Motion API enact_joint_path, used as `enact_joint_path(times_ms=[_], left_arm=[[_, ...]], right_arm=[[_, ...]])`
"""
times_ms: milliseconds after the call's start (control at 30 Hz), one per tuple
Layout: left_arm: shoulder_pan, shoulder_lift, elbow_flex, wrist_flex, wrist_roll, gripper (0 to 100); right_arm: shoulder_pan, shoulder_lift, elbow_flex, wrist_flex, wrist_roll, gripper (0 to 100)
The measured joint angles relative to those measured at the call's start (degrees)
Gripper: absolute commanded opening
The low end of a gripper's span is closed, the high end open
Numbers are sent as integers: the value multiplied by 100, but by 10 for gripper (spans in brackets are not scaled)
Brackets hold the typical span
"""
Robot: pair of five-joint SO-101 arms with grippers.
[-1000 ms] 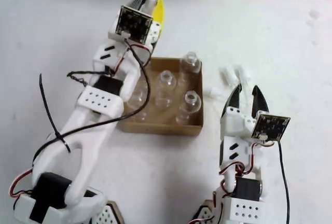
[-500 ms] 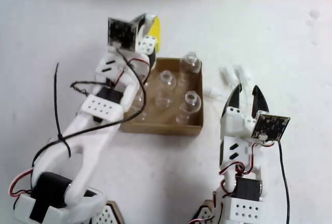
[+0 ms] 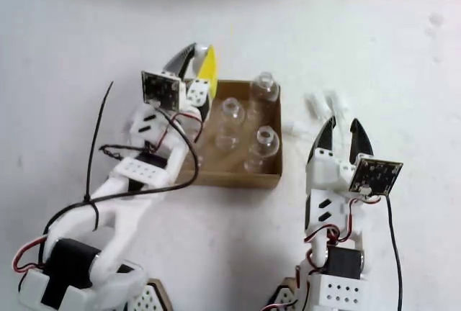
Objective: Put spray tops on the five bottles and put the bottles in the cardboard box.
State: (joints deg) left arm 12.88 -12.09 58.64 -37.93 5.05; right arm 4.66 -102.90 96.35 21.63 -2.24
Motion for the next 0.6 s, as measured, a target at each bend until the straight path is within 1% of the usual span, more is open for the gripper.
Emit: enact_joint_path(times_ms=[100,233,267,433,600], left_arm=[[-9,0,62,0,0,37],[-70,0,70,0,0,157],[-79,0,70,0,0,173],[-70,0,70,167,53,139],[-70,-35,97,264,70,139]], right_arm=[[0,0,0,0,0,130],[0,0,0,0,0,130],[0,0,0,0,0,130],[0,0,0,0,0,130],[0,0,0,0,0,130]])
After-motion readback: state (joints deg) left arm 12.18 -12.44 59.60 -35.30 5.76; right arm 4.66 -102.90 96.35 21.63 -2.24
